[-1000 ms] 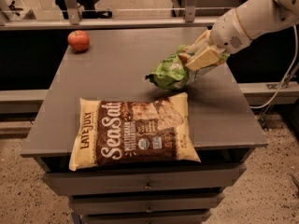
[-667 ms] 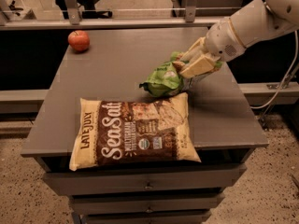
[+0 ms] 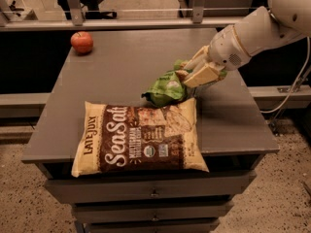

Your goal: Move green rice chip bag near brown chip bag

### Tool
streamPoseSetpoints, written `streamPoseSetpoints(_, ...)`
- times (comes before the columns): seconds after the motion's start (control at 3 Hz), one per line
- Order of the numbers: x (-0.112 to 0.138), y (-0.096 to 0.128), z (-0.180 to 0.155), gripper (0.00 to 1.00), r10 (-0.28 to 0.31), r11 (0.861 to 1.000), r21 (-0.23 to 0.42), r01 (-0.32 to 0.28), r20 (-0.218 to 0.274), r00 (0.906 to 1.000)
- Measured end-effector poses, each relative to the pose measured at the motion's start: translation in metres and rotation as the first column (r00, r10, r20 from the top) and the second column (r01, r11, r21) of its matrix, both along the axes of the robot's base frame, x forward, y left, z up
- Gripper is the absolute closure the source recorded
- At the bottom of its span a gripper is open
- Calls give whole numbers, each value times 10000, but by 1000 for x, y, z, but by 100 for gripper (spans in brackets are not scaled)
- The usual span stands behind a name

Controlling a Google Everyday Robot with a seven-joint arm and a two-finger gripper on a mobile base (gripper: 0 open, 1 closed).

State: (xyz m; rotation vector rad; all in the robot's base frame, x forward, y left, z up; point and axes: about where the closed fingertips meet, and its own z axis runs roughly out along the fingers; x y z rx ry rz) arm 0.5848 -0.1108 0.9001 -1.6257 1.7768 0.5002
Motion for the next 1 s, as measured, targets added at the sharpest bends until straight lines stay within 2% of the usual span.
streamPoseSetpoints(0.67, 1, -1, -3, 12, -123, 9999, 25, 123, 11, 9999)
streamPoseSetpoints(1.0, 3, -4, -2, 0, -192, 9998, -4, 192, 34, 9998)
